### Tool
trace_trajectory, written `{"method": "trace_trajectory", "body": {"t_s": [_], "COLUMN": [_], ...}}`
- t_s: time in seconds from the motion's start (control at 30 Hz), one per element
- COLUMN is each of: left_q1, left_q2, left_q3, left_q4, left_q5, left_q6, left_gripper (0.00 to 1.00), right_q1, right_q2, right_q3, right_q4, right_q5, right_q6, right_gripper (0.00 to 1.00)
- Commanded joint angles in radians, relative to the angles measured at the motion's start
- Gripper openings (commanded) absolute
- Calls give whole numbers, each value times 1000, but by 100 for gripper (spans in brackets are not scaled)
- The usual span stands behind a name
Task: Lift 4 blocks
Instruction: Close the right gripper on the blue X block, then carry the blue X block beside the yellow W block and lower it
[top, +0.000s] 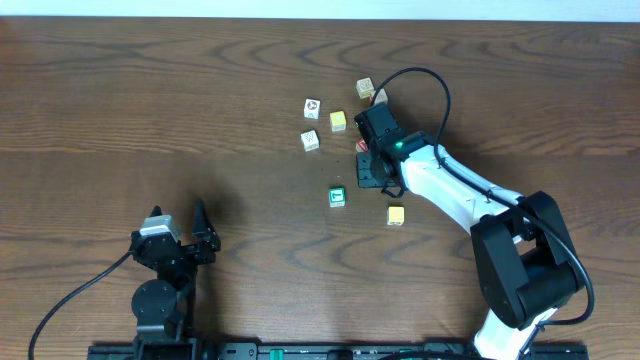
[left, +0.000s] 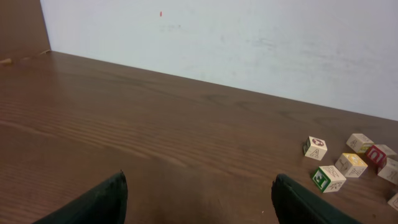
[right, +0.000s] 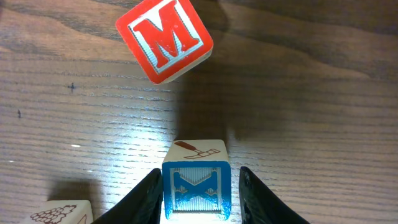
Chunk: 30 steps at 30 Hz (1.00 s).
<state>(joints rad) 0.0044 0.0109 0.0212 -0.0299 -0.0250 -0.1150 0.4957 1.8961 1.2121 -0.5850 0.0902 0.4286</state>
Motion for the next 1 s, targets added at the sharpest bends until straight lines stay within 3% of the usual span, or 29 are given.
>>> {"method": "trace_trajectory", "body": {"t_s": [0.0,0.37,0.47,0.97], "left_q1": [-3,-3,-3,-3], "left_q2": [-6,-6,-6,-6], "left_q3": [-16,-16,-16,-16], "left_q4": [-44,-44,-44,-44], "left_q5": [-10,-10,-10,-10], "left_q6": [-2,-2,-2,-2], "left_gripper": [75,75,75,75], "right_q1": [10,10,10,9], "right_q2": [8,8,8,-119], "right_q3": [18,17,17,67], "right_q4": [2,-3,-6,-65], "right_q5": [21,6,6,10], "right_q6": [-48,-60,-60,-67], "right_gripper": [36,27,21,22]}}
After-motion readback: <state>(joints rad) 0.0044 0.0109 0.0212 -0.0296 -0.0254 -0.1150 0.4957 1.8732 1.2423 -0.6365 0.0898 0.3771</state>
